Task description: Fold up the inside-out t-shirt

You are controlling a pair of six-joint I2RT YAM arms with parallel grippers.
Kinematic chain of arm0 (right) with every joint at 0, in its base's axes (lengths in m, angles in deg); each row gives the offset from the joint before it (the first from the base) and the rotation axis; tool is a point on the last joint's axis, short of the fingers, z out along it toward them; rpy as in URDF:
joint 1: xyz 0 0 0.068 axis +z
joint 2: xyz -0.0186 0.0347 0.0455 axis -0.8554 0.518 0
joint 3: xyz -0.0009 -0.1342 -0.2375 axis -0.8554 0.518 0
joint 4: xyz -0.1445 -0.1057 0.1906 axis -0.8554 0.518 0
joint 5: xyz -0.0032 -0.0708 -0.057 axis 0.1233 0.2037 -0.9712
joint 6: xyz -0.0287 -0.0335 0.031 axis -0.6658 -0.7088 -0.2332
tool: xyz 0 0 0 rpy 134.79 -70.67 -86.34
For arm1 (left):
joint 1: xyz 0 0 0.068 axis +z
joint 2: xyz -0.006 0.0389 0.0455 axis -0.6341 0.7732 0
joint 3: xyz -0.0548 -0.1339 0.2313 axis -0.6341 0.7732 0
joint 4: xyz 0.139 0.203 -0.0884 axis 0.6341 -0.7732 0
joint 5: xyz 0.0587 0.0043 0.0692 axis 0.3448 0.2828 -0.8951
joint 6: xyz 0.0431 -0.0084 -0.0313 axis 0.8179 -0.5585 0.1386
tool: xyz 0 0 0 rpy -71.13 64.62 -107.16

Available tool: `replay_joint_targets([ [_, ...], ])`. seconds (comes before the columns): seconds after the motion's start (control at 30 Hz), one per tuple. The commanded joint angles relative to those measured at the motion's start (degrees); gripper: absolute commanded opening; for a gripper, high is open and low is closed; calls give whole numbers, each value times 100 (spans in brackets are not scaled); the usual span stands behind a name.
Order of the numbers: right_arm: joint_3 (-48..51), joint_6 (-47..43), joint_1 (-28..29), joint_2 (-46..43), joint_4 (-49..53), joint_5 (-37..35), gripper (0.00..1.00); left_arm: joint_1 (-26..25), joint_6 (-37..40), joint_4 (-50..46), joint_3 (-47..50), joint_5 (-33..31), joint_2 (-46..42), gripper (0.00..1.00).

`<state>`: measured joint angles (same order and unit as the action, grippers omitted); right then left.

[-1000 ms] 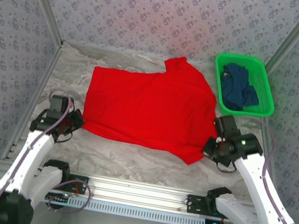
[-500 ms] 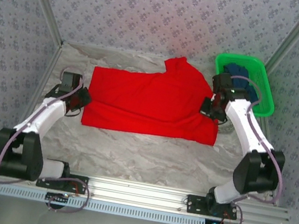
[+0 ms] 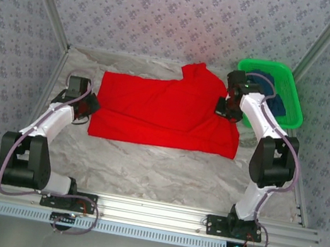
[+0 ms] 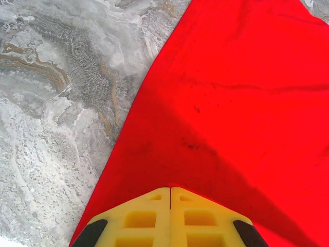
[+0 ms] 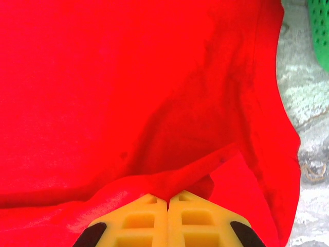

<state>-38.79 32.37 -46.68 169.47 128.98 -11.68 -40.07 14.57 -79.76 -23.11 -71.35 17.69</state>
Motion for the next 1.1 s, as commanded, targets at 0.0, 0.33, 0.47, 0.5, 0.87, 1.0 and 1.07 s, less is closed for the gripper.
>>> replay_joint_targets([
  [0.0, -363, -252, -23, 112, 191, -143, 1, 38, 119, 128, -41, -85, -21, 0],
  [0.33, -681, -332, -29, 514, 186, -105, 1, 40, 102, 244, -45, -96, 154, 0],
  [0.47, -755, -344, -48, 672, 146, -115, 1, 48, 105, 278, -41, -183, 223, 0],
  [0.5, -777, -340, -47, 712, 125, -108, 1, 53, 110, 296, -43, -194, 241, 0],
  [0.87, -1157, -401, -109, 939, 219, -83, 1, 97, 119, 262, -25, -212, 152, 0],
  [1.0, -1298, -436, -145, 857, 295, -106, 1, 106, 88, 240, -23, -168, 52, 0],
  [1.07, -1368, -453, -157, 846, 334, -112, 1, 104, 92, 222, -25, -174, 31, 0],
])
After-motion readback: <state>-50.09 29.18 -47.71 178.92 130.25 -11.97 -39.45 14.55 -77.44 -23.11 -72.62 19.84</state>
